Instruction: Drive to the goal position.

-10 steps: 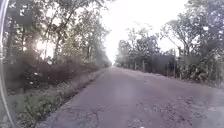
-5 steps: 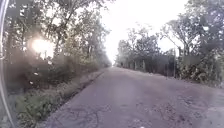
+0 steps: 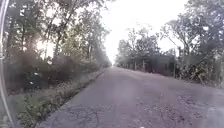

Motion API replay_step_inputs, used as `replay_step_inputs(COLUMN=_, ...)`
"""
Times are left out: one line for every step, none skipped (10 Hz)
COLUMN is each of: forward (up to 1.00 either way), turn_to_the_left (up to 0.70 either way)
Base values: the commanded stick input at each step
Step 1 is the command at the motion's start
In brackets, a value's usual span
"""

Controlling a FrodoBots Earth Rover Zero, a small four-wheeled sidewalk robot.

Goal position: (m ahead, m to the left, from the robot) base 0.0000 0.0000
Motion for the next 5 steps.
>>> replay_step_inputs(forward=0.10, turn_to_the_left=0.01)
replay_step_inputs(forward=0.10, turn_to_the_left=0.01)
replay_step_inputs(forward=0.10, turn_to_the_left=0.01)
replay_step_inputs(forward=0.10, turn_to_the_left=0.01)
replay_step_inputs(forward=0.10, turn_to_the_left=0.01)
